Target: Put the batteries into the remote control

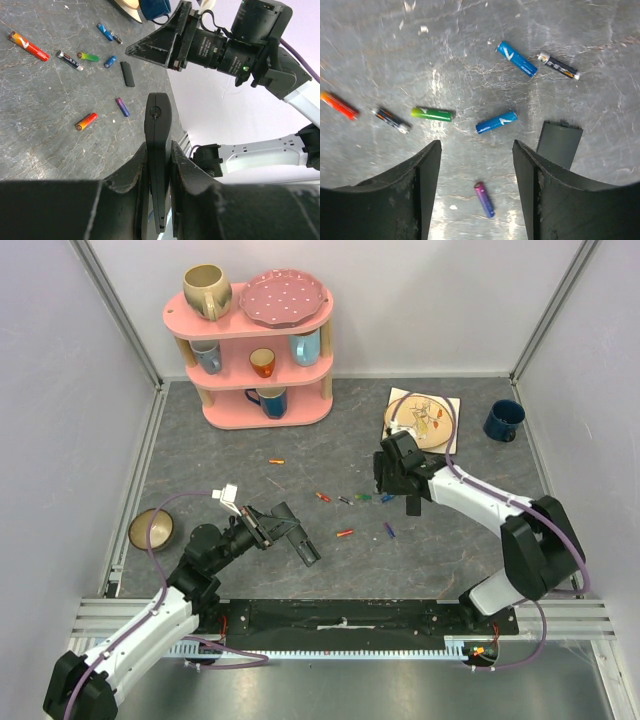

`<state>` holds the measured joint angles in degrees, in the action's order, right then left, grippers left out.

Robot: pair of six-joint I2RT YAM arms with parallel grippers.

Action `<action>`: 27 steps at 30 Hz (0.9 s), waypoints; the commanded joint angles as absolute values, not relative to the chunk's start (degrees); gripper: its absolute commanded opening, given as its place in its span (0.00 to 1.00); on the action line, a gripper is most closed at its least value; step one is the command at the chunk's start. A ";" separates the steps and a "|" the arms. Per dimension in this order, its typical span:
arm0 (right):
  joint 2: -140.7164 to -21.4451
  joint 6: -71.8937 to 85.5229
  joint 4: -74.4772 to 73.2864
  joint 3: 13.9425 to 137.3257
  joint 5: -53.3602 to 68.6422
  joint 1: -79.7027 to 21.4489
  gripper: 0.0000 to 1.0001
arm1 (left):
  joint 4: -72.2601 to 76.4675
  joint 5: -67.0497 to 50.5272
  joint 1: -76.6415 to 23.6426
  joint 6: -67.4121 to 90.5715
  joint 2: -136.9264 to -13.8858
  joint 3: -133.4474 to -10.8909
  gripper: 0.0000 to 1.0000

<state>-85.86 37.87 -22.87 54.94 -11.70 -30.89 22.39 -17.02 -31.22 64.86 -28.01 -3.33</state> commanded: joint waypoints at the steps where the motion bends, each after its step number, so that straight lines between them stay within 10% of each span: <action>1: -89.73 18.64 -26.37 56.87 -9.31 -30.67 0.69 | 24.08 -18.28 -31.11 64.25 -28.91 -3.43 0.02; 6: -91.13 14.33 -25.66 57.13 -8.27 -29.62 0.83 | 24.08 -18.81 -31.11 63.81 -29.44 -3.69 0.02; 27: -97.91 10.46 -22.94 59.85 -4.83 -28.48 0.73 | 24.35 -19.07 -31.11 63.81 -30.15 -3.08 0.02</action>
